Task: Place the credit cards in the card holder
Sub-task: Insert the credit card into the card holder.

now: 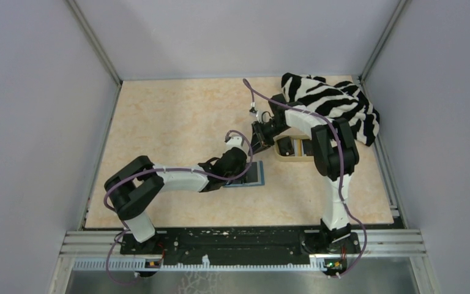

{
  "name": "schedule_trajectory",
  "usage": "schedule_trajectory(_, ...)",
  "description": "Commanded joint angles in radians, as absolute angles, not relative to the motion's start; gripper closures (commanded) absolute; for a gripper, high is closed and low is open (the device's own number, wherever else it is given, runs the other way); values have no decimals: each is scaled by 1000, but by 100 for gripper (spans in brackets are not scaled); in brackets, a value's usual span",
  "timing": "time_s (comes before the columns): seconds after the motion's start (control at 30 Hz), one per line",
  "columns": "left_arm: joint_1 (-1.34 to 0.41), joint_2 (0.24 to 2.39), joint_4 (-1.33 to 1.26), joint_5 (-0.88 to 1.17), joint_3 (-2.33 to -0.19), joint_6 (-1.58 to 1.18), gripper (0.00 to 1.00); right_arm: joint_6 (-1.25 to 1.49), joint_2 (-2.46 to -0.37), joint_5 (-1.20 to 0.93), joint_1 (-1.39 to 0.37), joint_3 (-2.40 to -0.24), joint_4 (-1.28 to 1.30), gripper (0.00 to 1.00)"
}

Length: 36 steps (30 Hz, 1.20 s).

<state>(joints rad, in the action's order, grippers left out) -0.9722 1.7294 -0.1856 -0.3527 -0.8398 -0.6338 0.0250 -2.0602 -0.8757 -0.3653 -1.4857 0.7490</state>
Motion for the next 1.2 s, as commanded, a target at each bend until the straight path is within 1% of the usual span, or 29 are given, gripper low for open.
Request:
schedule_trajectory(0.0, -966, 1743, -139, -395, -860, -655, 93, 5, -2069, -877, -370, -1489, 740, 94)
schedule_trajectory(0.43, -966, 1722, -65, -455, -850, -683, 92, 5, -2059, -877, -370, -1491, 742, 94)
schedule_trajectory(0.53, -966, 1689, -91, -420, -843, -655, 89, -9, -2050, -887, -370, -1493, 744, 94)
schedule_trajectory(0.6, -966, 1657, -116, -359, -843, -622, 86, -37, -2035, -903, -370, -1495, 747, 93)
schedule_trajectory(0.7, -966, 1580, -187, -246, -819, -561, 77, -79, -1994, -934, -370, -1497, 745, 93)
schedule_trajectory(0.8, -965, 1466, -317, -159, -730, -513, 66, -136, -1922, -956, -370, -1491, 734, 93)
schedule_trajectory(0.93, -966, 1286, -453, -158, -552, -452, 53, -231, -1788, -969, -371, -1445, 672, 93)
schedule_trajectory(1.0, -966, 1212, -495, -189, -475, -425, 38, -275, -1705, -963, -376, -1400, 602, 91)
schedule_trajectory(1.07, -963, 1146, -516, -231, -409, -425, 18, -328, -1628, -942, -386, -1354, 522, 89)
schedule_trajectory(1.1, -960, 1114, -525, -247, -376, -428, 7, -380, -1602, -965, -389, -1332, 491, 85)
schedule_trajectory(1.13, -956, 1082, -541, -251, -345, -433, 2, -427, -1581, -991, -390, -1310, 474, 79)
schedule_trajectory(1.17, -950, 1053, -559, -242, -317, -435, 2, -446, -1569, -1019, -390, -1284, 445, 77)
